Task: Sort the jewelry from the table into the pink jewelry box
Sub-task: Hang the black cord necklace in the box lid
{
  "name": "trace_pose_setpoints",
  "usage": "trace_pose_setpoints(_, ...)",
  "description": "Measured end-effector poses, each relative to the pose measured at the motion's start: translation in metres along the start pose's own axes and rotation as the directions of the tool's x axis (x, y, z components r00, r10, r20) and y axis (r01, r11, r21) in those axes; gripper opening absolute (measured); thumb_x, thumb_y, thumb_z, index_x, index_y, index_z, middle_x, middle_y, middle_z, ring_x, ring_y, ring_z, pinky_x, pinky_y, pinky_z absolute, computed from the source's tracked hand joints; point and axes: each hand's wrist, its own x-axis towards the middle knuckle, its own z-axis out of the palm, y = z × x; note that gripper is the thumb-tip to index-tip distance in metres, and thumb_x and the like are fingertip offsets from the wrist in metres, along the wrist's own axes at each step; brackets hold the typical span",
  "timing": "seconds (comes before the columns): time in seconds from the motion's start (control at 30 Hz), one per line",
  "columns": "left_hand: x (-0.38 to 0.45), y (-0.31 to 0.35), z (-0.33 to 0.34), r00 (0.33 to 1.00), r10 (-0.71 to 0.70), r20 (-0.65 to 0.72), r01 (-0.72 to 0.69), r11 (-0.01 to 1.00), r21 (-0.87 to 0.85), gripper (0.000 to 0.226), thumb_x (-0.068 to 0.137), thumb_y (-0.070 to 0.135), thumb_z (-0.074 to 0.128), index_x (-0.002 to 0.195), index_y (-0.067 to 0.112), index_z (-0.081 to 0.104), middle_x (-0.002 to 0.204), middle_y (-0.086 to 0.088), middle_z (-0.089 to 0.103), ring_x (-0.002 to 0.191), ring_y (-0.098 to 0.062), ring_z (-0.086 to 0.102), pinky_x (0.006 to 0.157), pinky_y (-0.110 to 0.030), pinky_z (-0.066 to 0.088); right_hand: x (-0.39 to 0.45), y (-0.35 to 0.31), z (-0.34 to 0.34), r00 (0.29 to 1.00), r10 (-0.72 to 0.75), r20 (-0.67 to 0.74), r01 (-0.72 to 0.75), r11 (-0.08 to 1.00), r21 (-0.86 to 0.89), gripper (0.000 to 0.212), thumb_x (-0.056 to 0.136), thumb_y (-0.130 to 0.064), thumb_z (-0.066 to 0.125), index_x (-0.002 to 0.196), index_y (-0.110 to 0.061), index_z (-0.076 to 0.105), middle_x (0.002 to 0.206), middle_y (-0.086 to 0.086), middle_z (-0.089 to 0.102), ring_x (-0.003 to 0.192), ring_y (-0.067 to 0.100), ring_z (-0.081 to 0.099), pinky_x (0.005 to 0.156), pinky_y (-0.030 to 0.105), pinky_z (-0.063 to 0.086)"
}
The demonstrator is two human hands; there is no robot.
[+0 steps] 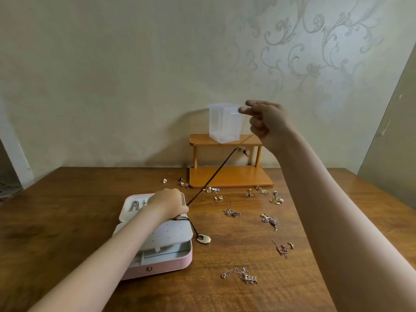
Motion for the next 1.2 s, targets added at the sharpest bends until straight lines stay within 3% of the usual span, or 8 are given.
trace_pose_setpoints(0.1,0.0,0.013,-0.006,0.997,0.028,-0.078,-0.021,0.995,0.098,0.035,0.088,0.026,0.052,0.12,0.012,0.054,0.119,-0.009,0.053,0.115,-0.028,0.046,0.093,-0.036,0.036,-0.004,-0.005,0.006,0.97,0.049,0.236,-0.039,0.998,-0.046,0.018,0.096,0.0,0.039,0.093,-0.004,0.056,0.076,0.009,0.066,0.037,0.004,0.031,0.033,0.015,0.026)
trace_pose_setpoints(0.2,-0.01,0.043,-0.027,0.97,0.233,-0.064,-0.233,0.831,-0.505,0.049,0.09,0.023,0.055,0.136,0.02,0.039,0.143,-0.001,0.04,0.13,-0.017,0.037,0.1,-0.032,0.031,-0.009,-0.003,0.01,0.933,0.083,0.351,-0.047,0.993,-0.109,0.019,0.097,-0.002,0.039,0.09,-0.005,0.057,0.08,0.008,0.067,0.036,0.004,0.031,0.033,0.014,0.026)
trace_pose_setpoints(0.33,-0.02,0.072,-0.037,0.897,0.406,-0.173,-0.33,0.355,-0.875,0.024,0.094,0.024,0.053,0.115,0.016,0.06,0.099,0.005,0.065,0.094,-0.008,0.061,0.085,-0.022,0.039,-0.013,0.001,0.011,0.918,0.091,0.386,-0.026,0.985,-0.172,0.02,0.098,-0.004,0.038,0.09,-0.007,0.056,0.085,0.007,0.068,0.037,0.003,0.03,0.033,0.013,0.025)
trace_pose_setpoints(0.4,-0.021,0.073,-0.037,0.902,0.392,-0.181,-0.302,0.275,-0.913,0.026,0.094,0.021,0.052,0.115,0.008,0.061,0.074,0.006,0.054,0.065,-0.004,0.051,0.068,-0.017,0.04,-0.013,0.001,0.006,0.919,0.101,0.38,-0.019,0.977,-0.214,0.019,0.098,-0.006,0.039,0.091,-0.008,0.056,0.09,0.007,0.069,0.037,0.003,0.031,0.033,0.013,0.025)
trace_pose_setpoints(0.53,-0.018,0.059,-0.034,0.949,0.307,-0.078,-0.216,0.449,-0.867,0.041,0.088,0.023,0.06,0.127,0.013,0.052,0.105,0.0,0.053,0.087,-0.006,0.048,0.07,-0.018,0.036,-0.015,0.005,-0.009,0.933,0.154,0.326,-0.041,0.944,-0.328,0.016,0.096,-0.005,0.042,0.094,-0.007,0.058,0.097,0.01,0.071,0.038,0.004,0.038,0.032,0.013,0.027)
trace_pose_setpoints(0.73,-0.022,0.051,-0.039,0.953,0.24,-0.185,-0.283,0.49,-0.824,0.018,0.093,0.022,0.053,0.091,0.019,0.071,0.091,0.006,0.067,0.097,-0.011,0.056,0.091,-0.027,0.039,-0.015,0.028,-0.022,0.972,0.156,0.175,-0.064,0.893,-0.445,0.018,0.094,-0.003,0.049,0.106,0.003,0.061,0.089,0.008,0.073,0.054,0.01,0.059,0.042,0.016,0.045)
trace_pose_setpoints(1.03,-0.015,0.054,-0.033,0.85,0.23,-0.474,-0.474,0.727,-0.497,0.008,0.085,0.023,0.067,0.084,0.016,0.07,0.072,0.009,0.061,0.066,0.0,0.052,0.056,-0.005,0.038,-0.028,0.041,-0.022,0.911,0.125,0.394,-0.006,0.957,-0.29,0.01,0.091,-0.005,0.054,0.099,-0.006,0.06,0.101,0.012,0.068,0.059,0.01,0.055,0.041,0.015,0.038)
trace_pose_setpoints(1.2,-0.013,0.048,-0.034,0.854,0.072,-0.514,-0.438,0.633,-0.639,0.009,0.085,0.019,0.066,0.078,0.014,0.069,0.071,0.002,0.061,0.066,-0.007,0.05,0.064,-0.019,0.04,-0.03,0.05,-0.029,0.907,0.198,0.372,-0.117,0.966,-0.229,0.011,0.091,-0.003,0.051,0.099,-0.005,0.059,0.098,0.012,0.069,0.053,0.009,0.051,0.04,0.014,0.04)
